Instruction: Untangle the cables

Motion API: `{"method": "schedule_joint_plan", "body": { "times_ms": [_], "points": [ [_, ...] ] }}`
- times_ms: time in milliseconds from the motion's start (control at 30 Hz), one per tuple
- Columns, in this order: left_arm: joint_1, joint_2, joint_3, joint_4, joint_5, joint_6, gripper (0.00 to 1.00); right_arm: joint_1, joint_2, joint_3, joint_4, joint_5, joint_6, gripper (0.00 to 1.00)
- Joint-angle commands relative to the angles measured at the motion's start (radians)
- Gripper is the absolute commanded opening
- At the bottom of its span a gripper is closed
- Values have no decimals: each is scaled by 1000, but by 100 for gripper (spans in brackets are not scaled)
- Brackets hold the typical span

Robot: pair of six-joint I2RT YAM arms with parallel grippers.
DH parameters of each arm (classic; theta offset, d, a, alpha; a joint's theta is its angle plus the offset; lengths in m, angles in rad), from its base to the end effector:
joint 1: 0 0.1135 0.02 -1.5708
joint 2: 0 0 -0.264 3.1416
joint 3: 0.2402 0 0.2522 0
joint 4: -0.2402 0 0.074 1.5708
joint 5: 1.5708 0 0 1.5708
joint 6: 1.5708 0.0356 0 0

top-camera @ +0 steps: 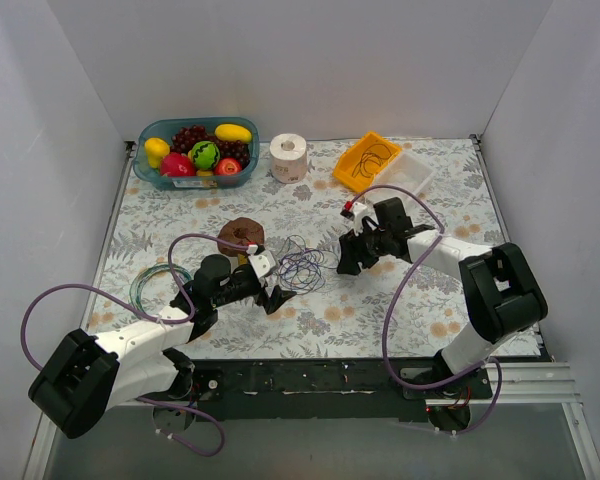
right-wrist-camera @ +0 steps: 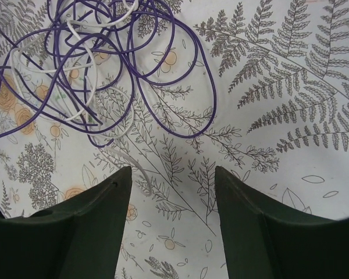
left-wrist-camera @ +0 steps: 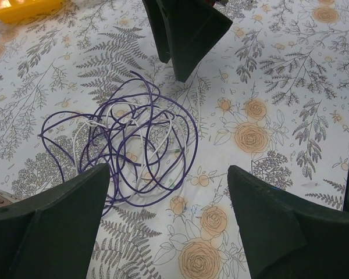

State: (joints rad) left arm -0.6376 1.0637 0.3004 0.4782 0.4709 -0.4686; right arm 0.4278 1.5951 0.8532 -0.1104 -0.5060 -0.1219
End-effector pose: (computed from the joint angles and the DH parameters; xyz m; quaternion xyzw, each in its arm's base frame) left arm 0.1605 -0.1390 0.1886 0.2050 0.7637 -0.4651 0.3979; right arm 0.2810 0.1471 0.1770 -0.3307 0.8485 0.2834 0.3007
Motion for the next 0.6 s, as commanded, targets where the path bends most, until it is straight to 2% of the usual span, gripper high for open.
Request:
{"method": "schedule_joint_plan", "body": {
  "times_ms": [0,33,133,167,300,433,567],
  "points": [
    [4,-21,-6,20,9,2,81,11,32,4,52,-37,31,60],
    [4,-21,-6,23,9,2,81,11,38,7,51,-42,33,55],
    [4,-16,-3,23,11,2,81,12,29,18,40,-45,36,19],
    [4,-18,0,23,11,2,81,11,23,24,34,-45,33,2],
    [4,-15,6,25,9,2,81,20,-41,99,-64,-39,1,1],
    [4,-13,26,56,3,10,82,61,-127,272,-236,-89,-83,1],
    [4,-15,69,146,26,45,89,111,-207,403,-273,-143,-114,1]
  ]
}}
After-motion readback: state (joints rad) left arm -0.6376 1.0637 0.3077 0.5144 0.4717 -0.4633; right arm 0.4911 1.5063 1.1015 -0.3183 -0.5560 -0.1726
